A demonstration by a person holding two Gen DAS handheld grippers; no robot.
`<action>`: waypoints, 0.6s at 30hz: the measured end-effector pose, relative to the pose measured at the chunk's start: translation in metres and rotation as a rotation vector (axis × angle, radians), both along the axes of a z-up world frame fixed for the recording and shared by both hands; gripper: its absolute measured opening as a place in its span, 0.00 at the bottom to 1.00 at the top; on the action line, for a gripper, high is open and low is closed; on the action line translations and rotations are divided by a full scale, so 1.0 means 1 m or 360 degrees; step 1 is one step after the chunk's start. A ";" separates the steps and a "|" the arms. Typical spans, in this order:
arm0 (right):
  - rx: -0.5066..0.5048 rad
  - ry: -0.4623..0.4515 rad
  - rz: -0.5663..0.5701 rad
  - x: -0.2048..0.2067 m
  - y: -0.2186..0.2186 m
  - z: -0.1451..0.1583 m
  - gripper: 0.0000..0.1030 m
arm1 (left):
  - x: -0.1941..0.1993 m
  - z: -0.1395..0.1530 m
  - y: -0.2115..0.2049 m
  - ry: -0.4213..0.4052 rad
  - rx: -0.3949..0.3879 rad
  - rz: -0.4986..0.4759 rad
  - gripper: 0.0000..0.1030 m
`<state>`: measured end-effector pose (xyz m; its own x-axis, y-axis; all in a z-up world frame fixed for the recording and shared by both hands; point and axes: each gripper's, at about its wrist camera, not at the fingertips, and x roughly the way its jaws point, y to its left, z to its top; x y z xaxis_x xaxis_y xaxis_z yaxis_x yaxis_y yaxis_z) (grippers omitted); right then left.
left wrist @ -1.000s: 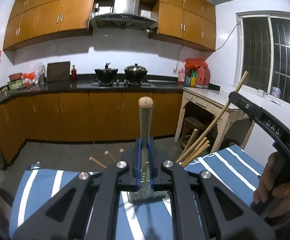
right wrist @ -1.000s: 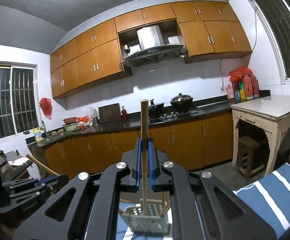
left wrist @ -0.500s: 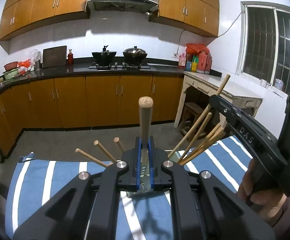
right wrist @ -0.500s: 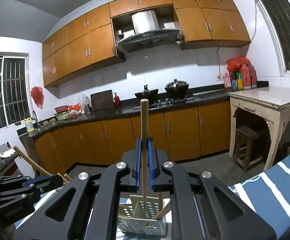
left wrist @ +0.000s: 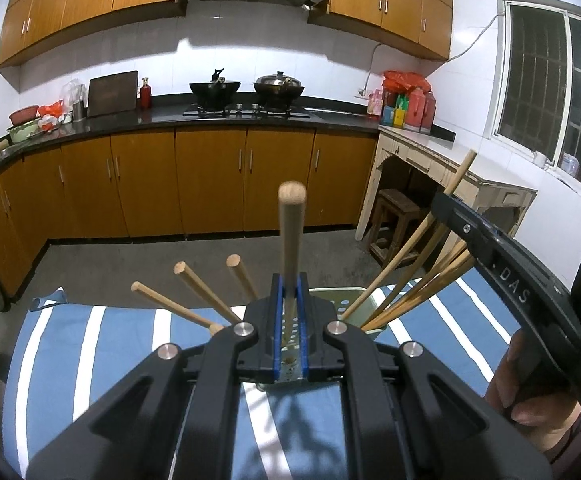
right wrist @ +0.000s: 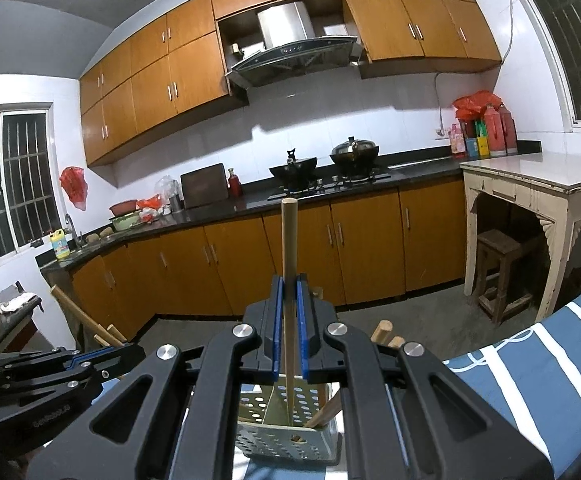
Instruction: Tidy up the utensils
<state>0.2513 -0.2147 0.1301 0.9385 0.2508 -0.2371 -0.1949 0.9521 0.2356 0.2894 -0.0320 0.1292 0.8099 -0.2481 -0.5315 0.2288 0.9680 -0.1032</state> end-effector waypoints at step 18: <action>0.0005 -0.0099 -0.0030 -0.036 -0.015 0.021 0.44 | -0.034 0.024 0.005 -0.0124 -0.0048 0.0047 0.38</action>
<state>0.2150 -0.2300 0.1513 0.9560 0.2337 -0.1771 -0.1915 0.9550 0.2267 0.2555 -0.0270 0.1528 0.8558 -0.2384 -0.4591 0.2086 0.9712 -0.1155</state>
